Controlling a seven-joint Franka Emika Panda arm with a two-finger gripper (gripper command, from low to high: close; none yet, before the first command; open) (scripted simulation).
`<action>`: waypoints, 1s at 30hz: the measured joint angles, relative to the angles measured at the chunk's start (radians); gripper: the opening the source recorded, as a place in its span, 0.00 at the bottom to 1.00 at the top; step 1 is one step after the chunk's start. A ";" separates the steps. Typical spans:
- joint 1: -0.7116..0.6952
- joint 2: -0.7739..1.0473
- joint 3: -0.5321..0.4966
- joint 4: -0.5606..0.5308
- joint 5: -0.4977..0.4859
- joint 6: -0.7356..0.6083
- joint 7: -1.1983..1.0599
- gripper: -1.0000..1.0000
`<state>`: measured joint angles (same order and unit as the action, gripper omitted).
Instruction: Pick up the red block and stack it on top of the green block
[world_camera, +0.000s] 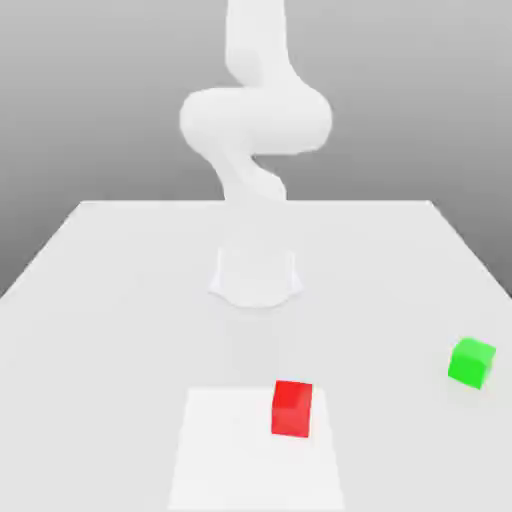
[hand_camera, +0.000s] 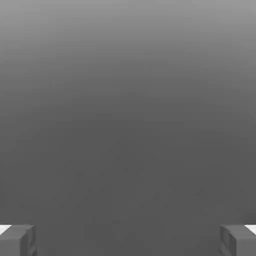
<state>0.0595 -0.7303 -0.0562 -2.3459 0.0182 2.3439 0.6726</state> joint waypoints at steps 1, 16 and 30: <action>0.025 0.031 -0.023 -0.020 0.008 0.019 -0.055 0.50; 0.321 0.468 -0.234 -0.294 0.092 0.280 -0.798 0.50; 0.372 0.773 -0.235 -0.453 0.020 0.506 -1.189 0.50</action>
<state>0.4318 0.0423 -0.2911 -2.7991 0.0387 2.8503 -0.5166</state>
